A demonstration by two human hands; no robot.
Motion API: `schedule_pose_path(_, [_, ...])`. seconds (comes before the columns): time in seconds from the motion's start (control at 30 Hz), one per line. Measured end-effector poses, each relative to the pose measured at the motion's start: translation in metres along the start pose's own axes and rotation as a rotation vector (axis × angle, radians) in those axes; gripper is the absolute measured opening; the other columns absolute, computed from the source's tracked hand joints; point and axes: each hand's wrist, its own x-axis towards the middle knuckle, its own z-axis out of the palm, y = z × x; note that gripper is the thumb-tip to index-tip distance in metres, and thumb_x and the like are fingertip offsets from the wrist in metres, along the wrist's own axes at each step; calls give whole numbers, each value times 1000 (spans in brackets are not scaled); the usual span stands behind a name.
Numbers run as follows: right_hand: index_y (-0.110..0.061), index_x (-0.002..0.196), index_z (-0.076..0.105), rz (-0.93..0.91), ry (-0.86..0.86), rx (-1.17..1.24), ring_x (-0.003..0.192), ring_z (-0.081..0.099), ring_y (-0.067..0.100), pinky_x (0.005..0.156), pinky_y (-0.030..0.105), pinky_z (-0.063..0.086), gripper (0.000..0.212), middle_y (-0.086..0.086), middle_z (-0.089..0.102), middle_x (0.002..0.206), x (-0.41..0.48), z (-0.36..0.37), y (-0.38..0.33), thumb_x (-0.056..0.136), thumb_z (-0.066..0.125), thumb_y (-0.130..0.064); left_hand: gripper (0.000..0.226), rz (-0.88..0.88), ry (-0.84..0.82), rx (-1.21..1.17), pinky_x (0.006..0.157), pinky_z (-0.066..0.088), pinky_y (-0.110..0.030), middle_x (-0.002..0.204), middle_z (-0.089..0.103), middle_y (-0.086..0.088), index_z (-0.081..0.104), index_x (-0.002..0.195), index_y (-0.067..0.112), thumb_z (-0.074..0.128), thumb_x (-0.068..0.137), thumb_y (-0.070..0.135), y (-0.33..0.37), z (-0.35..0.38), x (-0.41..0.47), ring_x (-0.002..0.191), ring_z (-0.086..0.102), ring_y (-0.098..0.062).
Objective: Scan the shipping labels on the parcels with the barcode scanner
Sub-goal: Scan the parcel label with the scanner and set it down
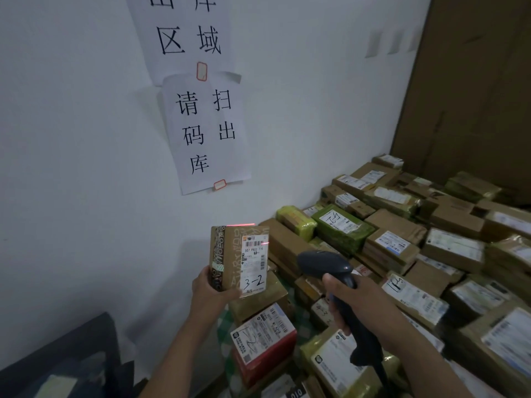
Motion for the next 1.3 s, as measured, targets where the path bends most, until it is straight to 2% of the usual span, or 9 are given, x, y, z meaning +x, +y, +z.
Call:
schedule_pose_path(0.07, [2,72,60,1,4,4,45,52,23,52,32,46,57,15,58,56,-1,-2,0,73,64,-55,94,0,-13,-9,73,62,-34,124,60,-4,52,126,26,92,41,35,0,2,-1,104,67,-20])
schedule_pose_path(0.2, [-1,70,61,1,6,-23,47,53,24,54,32,48,59,16,60,57,2,-5,4,72,64,-60,68,21,-31,0,63,59,-24,111,70,-3,56,118,20,90,62,5,0,6,0,95,71,-17])
schedule_pose_path(0.37, [-3,70,61,26,17,-45,47,55,24,54,32,49,60,13,61,57,13,-6,7,70,65,-62,63,12,-72,-28,60,57,-21,110,71,-2,57,120,18,88,66,6,3,13,7,92,71,-15])
schedule_pose_path(0.6, [3,78,62,67,197,-14,45,57,20,51,28,50,47,9,60,54,42,-15,5,89,62,-43,31,10,-125,-50,56,54,-23,97,74,2,60,114,26,73,86,24,31,50,39,73,73,-11])
schedule_pose_path(0.87, [5,90,63,136,373,30,45,57,19,44,22,48,44,8,64,60,94,-23,6,92,62,-39,54,-211,-275,-163,87,59,-46,109,68,-4,57,120,16,72,82,52,33,137,123,100,67,-24])
schedule_pose_path(1.03, [-6,76,62,164,375,22,47,57,17,50,26,49,36,8,62,60,120,-21,20,90,65,-39,72,-300,-260,-240,88,58,-46,111,71,-6,63,123,11,67,75,65,17,166,161,100,69,-24])
schedule_pose_path(1.1, [-12,74,63,167,342,-43,49,57,16,54,29,50,34,8,61,60,128,-17,25,90,64,-42,68,-247,-226,-103,91,56,-47,109,69,-5,63,118,13,61,77,67,13,169,168,101,66,-26])
schedule_pose_path(1.17, [-14,77,63,156,302,-83,50,59,16,61,35,53,32,7,64,61,135,-11,28,89,64,-44,46,-132,-200,83,89,54,-43,111,67,-9,63,118,13,50,96,51,14,167,169,101,63,-28])
schedule_pose_path(1.3, [-10,84,66,182,236,-133,51,59,16,65,38,53,37,5,66,62,147,2,31,87,65,-46,43,80,-274,291,83,54,-36,107,70,-5,65,117,14,44,101,48,5,150,171,97,65,-22])
